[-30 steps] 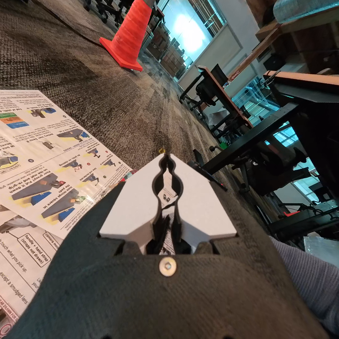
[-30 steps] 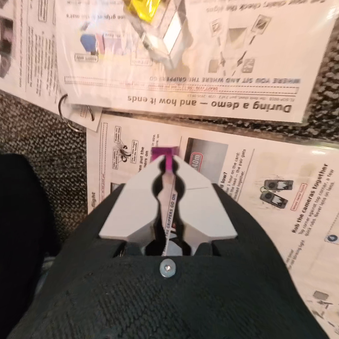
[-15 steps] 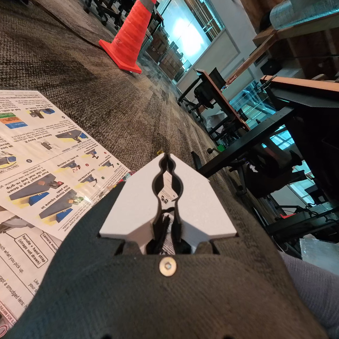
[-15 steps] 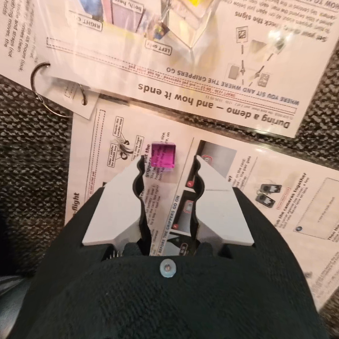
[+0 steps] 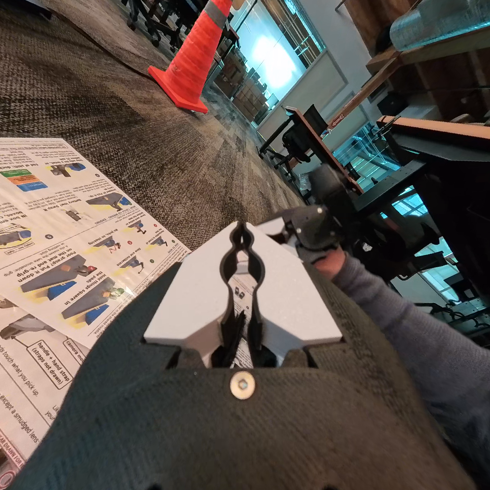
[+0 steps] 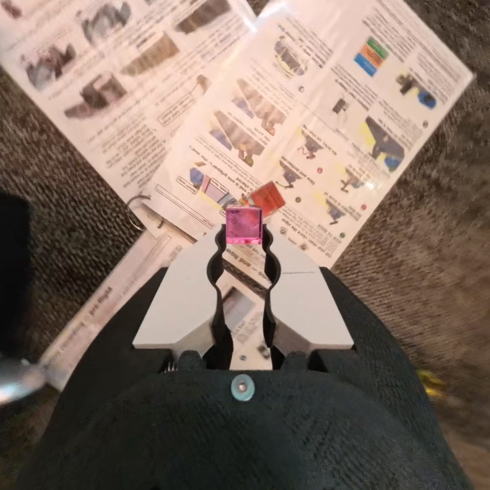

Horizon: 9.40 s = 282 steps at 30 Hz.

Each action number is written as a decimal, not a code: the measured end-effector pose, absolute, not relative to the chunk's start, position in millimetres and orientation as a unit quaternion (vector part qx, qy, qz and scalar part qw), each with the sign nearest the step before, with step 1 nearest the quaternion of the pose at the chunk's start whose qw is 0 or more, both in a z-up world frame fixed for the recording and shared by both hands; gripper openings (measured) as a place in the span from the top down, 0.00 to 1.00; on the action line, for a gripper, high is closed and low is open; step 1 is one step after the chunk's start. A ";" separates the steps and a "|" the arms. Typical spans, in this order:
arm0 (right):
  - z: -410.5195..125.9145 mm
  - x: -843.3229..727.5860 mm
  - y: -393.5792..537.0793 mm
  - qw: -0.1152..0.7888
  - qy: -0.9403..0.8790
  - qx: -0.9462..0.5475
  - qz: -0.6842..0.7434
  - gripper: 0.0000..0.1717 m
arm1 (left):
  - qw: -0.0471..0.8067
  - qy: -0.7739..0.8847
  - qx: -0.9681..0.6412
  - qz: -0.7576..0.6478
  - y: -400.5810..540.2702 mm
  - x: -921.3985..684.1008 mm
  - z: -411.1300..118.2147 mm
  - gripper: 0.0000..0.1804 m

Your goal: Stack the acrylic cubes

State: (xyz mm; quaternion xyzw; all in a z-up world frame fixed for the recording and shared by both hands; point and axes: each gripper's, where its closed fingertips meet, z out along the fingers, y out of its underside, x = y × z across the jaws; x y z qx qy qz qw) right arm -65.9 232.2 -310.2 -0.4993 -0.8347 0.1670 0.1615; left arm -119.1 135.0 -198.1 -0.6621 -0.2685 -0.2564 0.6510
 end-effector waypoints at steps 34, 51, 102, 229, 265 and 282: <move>-334.2 -88.4 242.3 0.020 -0.932 -0.350 0.095 0.84 | 0.651 -0.262 -0.668 -0.247 136.9 -120.3 -198.8 1.00; -304.4 18.1 517.6 0.372 -0.465 -0.790 0.142 0.66 | 0.647 -0.262 -0.673 -0.245 136.2 -116.5 -201.7 1.00; -449.7 29.8 178.7 0.103 -0.689 -0.710 0.097 0.75 | 0.624 -0.086 -0.755 -0.182 81.1 -66.3 -158.0 1.00; -368.5 -85.8 200.2 0.455 -0.684 -0.546 0.166 1.00 | 0.591 -0.104 -0.795 -0.084 119.2 -84.3 -234.0 1.00; -397.8 -98.6 252.6 0.497 -0.687 -0.529 -0.032 1.00 | 0.596 -0.107 -0.790 -0.096 120.4 -84.4 -229.3 1.00; -387.2 -94.8 246.6 0.496 -0.639 -0.585 0.062 1.00 | 0.601 -0.116 -0.784 -0.101 119.6 -87.7 -226.5 1.00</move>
